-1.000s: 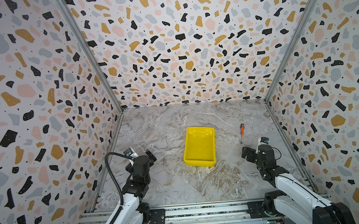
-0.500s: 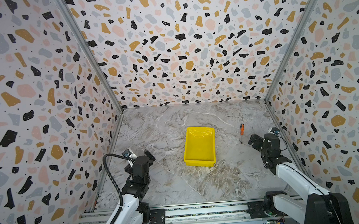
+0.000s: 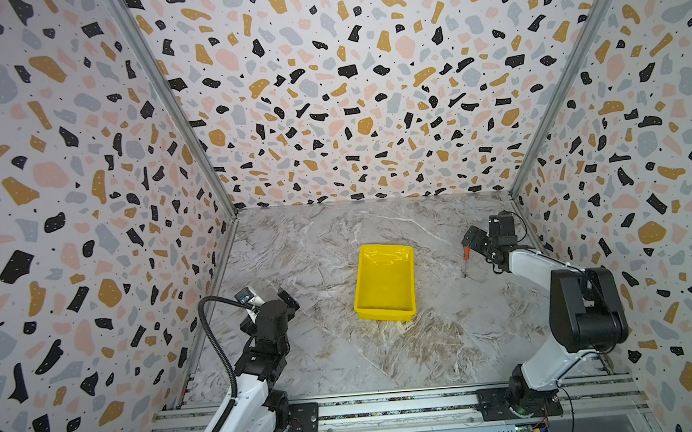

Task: Put the screwdriver in the bin
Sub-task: Pick up the screwdriver from the top-right of the table.

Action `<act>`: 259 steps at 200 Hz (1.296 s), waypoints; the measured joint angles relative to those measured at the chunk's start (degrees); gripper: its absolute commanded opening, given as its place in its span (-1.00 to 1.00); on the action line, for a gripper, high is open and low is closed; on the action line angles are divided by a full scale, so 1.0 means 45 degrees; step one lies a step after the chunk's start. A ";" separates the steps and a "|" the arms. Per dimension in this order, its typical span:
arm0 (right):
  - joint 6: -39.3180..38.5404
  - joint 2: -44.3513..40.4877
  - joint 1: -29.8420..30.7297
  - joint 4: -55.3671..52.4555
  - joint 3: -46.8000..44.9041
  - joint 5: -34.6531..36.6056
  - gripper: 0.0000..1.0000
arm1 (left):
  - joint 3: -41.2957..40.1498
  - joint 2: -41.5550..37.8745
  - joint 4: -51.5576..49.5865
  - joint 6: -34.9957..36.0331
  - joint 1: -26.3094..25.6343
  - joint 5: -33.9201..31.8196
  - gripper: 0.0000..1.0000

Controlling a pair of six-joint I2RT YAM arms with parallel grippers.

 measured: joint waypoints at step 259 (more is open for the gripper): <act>-0.0879 0.3672 0.0690 -0.2312 0.3211 0.0782 -0.23 | -0.0738 0.1209 0.2681 0.1253 0.0000 0.3963 0.99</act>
